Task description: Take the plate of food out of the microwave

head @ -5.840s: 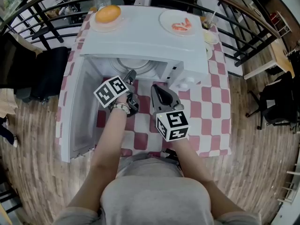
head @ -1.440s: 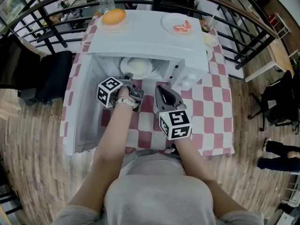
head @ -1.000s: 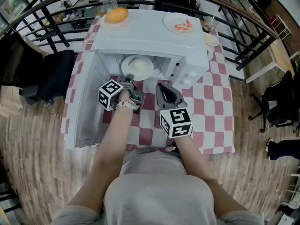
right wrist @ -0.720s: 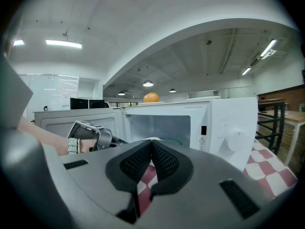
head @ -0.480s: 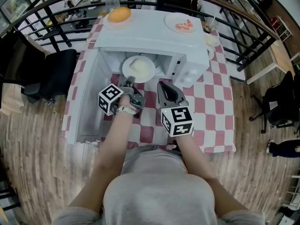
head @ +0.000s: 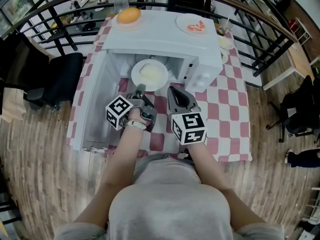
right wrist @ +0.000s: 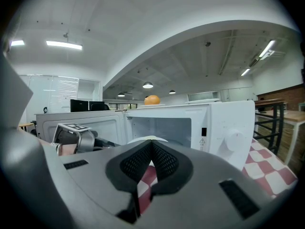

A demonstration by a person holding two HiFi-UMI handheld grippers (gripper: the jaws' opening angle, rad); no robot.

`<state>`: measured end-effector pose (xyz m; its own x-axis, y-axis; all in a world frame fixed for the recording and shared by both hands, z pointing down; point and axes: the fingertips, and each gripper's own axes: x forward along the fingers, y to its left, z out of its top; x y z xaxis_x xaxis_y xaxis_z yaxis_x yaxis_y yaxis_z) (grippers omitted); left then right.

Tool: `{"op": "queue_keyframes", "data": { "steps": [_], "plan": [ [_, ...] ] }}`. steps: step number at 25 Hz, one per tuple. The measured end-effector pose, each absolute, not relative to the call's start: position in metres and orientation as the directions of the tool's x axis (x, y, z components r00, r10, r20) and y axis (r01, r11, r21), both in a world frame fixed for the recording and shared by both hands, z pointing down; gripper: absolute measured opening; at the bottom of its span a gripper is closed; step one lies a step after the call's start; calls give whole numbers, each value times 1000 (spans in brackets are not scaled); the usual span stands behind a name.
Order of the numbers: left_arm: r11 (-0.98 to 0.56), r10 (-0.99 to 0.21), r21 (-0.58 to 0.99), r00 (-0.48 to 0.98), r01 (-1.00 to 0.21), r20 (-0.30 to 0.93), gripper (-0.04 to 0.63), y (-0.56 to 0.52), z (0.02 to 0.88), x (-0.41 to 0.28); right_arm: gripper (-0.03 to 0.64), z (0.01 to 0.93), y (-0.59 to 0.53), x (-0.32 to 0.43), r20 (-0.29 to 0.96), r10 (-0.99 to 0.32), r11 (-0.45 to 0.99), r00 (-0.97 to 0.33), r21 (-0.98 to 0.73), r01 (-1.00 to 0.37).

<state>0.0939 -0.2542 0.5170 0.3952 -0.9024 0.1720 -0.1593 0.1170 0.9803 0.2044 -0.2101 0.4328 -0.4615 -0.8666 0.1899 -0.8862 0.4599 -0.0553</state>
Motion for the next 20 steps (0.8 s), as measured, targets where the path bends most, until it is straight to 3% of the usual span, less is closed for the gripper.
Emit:
{"op": "queue_keyframes", "data": {
  "steps": [20],
  "plan": [
    [39, -916, 988, 389, -149, 94, 17, -219, 487, 97, 23, 427, -197, 197, 175, -869, 468, -463, -15, -884]
  ]
}}
